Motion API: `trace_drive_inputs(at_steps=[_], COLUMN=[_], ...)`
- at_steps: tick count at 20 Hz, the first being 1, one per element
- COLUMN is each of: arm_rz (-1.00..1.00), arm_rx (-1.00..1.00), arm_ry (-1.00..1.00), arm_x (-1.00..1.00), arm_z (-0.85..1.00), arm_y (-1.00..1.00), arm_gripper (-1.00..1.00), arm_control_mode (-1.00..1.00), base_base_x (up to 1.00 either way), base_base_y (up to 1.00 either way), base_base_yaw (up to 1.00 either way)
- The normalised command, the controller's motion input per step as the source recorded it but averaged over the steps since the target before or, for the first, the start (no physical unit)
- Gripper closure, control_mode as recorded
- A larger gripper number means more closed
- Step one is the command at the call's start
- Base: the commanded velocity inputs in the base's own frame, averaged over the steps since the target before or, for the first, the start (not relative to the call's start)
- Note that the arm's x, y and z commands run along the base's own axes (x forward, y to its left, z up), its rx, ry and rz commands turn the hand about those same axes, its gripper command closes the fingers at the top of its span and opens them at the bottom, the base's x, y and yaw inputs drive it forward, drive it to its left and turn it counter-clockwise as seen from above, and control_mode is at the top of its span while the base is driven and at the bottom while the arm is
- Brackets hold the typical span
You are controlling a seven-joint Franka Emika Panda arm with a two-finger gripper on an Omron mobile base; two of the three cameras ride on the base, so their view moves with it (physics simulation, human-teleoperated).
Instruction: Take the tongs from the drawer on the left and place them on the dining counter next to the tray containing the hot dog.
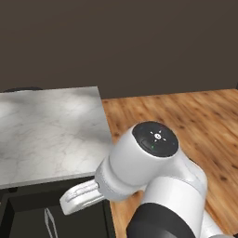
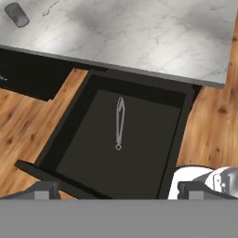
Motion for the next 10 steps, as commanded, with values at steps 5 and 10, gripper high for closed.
trace_drive_inputs(at_steps=[5,10], arm_rz=[-0.02,0.00], arm_rx=[0.00,0.00], arm_ry=[0.03,0.05], arm_x=[0.03,0.11], arm_z=[0.00,0.00], arm_y=[0.00,0.00], arm_gripper=[-1.00,-1.00], arm_control_mode=[-1.00,-1.00], base_base_x=[0.00,0.00], base_base_y=[0.00,0.00], base_base_yaw=[0.00,0.00])
